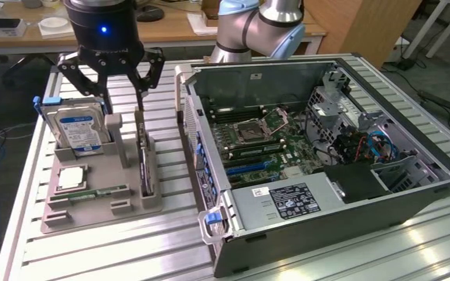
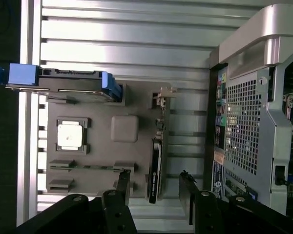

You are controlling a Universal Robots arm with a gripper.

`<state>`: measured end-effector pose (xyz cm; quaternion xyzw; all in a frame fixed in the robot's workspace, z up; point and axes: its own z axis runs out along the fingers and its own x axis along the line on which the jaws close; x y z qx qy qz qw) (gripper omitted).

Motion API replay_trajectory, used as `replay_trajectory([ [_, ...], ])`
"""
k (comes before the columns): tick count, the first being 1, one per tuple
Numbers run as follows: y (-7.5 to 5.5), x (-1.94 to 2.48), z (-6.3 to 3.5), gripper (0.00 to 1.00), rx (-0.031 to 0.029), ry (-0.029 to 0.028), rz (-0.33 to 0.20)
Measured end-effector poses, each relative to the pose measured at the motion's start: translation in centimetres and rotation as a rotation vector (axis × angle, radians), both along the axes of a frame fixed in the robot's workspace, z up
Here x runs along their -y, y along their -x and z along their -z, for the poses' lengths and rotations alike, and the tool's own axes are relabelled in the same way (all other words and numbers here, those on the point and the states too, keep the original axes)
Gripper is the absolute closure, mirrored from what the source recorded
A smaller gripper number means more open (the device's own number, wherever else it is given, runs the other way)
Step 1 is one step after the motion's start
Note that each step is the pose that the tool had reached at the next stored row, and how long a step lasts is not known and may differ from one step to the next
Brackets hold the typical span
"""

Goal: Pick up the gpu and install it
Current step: 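Pick up the gpu and move the gpu toward the slot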

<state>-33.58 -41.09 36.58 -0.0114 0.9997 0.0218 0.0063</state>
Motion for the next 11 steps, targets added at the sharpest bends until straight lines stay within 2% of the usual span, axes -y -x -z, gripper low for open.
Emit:
replay_trajectory([
  [11, 0.0, 0.07, 1.85, 0.47, -0.0008, 0.0018, 0.0],
])
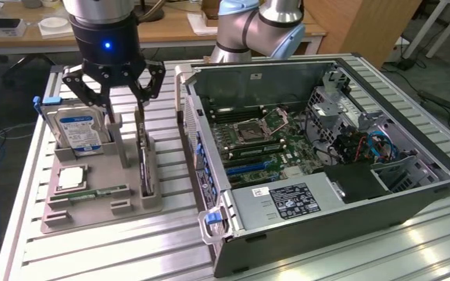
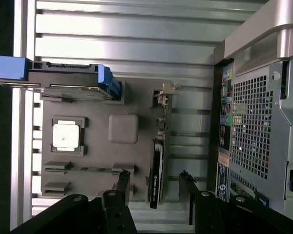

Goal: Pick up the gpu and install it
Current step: 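Pick up the gpu and move the gpu toward the slot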

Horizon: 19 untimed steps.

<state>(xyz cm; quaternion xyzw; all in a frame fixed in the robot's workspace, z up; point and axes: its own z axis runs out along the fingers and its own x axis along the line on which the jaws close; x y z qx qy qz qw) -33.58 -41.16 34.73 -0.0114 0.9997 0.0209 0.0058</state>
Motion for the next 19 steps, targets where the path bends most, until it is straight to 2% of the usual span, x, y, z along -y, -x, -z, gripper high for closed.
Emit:
replay_trajectory([
  [7, 0.0, 0.39, 1.17, 0.47, 0.0, 0.0005, 0.0],
  [19, -0.4, 0.5, 3.36, 0.47, 0.0, 0.0005, 0.0],
])
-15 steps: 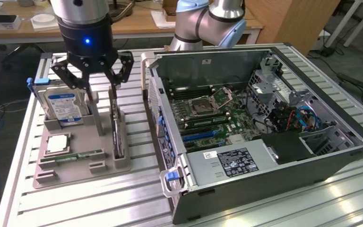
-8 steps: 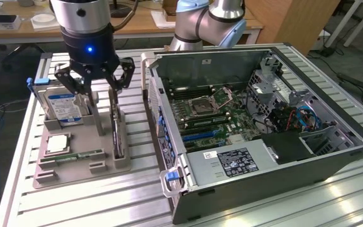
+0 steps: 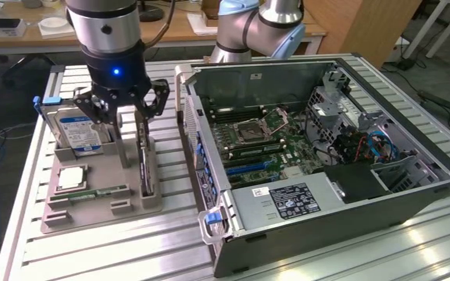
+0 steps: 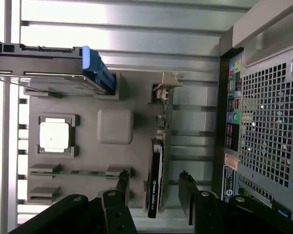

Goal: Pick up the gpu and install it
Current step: 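Pick up the gpu and move the gpu toward the slot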

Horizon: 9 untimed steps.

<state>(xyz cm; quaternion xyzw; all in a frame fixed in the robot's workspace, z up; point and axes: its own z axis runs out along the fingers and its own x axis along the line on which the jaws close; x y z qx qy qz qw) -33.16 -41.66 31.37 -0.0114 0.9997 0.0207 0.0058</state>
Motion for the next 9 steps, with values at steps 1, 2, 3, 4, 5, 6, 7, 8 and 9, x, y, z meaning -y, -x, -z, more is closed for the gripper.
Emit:
replay_trajectory([
  [1, 0.0, 0.05, 0.18, 0.47, 0.0, 0.0, 0.0],
  [2, -0.1, 0.11, 0.36, 0.47, 0.0, 0.0, 0.0],
  [3, -0.1, 0.17, 0.53, 0.47, 0.0, 0.0, 0.0],
  [4, -0.1, 0.22, 0.7, 0.47, 0.0, 0.0, 0.0],
  [5, -0.1, 0.26, 0.89, 0.47, 0.0001, -0.0001, 0.0],
  [6, -0.1, 0.29, 1.07, 0.47, 0.0001, 0.0, 0.0],
  [7, -0.1, 0.33, 1.25, 0.47, 0.0001, 0.0, 0.0],
  [8, -0.2, 0.37, 1.43, 0.47, 0.0001, -0.0001, 0.0],
  [9, -0.2, 0.38, 1.61, 0.47, 0.0, 0.0, 0.0],
])
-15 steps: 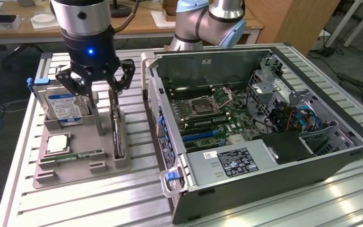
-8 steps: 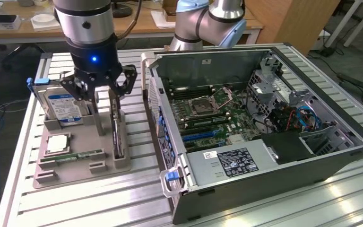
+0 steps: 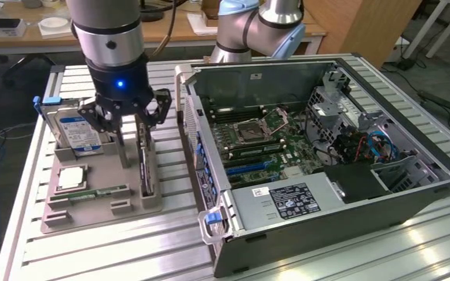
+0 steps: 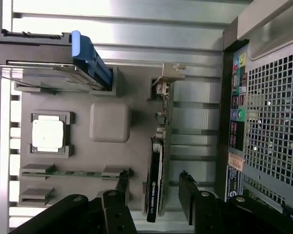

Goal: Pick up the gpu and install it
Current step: 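Pick up the gpu and move the gpu toward the slot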

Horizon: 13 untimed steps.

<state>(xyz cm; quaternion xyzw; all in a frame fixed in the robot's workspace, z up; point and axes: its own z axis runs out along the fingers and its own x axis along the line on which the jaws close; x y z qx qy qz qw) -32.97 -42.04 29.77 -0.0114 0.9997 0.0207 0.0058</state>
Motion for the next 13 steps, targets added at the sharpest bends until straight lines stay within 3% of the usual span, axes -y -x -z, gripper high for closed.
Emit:
replay_trajectory([
  [13, -0.4, 0.07, 2.37, 0.47, 0.0, 0.0001, 0.003],
])
